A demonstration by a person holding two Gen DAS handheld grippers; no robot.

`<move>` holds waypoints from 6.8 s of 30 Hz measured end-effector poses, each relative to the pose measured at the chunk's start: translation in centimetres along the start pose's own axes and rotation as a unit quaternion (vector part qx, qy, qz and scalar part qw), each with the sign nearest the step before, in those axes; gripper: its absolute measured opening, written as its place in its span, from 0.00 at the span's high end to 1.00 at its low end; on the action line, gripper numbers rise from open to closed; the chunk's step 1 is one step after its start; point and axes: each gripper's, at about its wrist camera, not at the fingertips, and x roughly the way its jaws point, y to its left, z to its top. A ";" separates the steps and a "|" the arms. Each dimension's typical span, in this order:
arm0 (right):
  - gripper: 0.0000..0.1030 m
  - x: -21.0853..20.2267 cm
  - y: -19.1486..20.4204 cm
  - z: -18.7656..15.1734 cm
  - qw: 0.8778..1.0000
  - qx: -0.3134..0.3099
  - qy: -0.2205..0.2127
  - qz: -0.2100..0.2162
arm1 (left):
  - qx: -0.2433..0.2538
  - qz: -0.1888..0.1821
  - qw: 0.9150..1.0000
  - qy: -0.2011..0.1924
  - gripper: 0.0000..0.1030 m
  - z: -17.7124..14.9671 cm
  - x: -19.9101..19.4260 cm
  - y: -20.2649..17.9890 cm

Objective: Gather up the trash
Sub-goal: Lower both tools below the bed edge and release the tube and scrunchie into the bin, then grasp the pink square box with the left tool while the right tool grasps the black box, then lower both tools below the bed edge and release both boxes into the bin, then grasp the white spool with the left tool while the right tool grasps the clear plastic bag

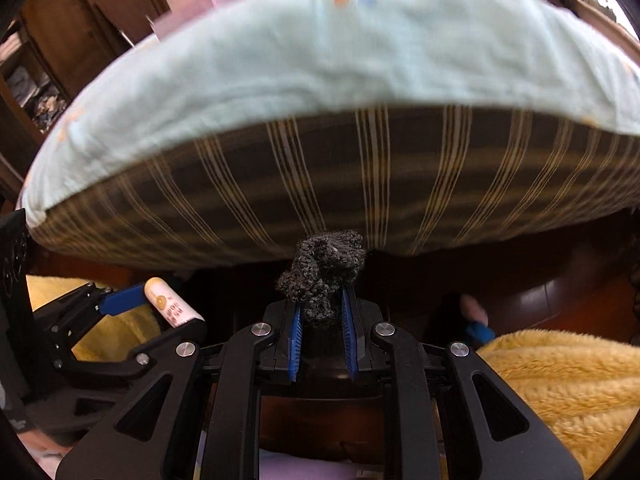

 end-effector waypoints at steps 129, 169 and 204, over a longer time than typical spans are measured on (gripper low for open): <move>0.13 -10.4 -1.1 5.3 0.985 -0.008 -0.164 -0.045 | 0.013 0.083 0.985 -0.149 0.27 6.0 -11.5 -0.3; 0.11 2.7 -2.3 -0.5 0.998 0.054 0.026 -0.003 | 0.009 0.032 0.998 0.060 0.26 -0.3 2.3 1.1; 0.08 -10.8 -0.7 13.7 0.981 -0.009 -0.191 -0.026 | -0.001 0.109 0.985 -0.132 0.16 12.0 -12.3 4.9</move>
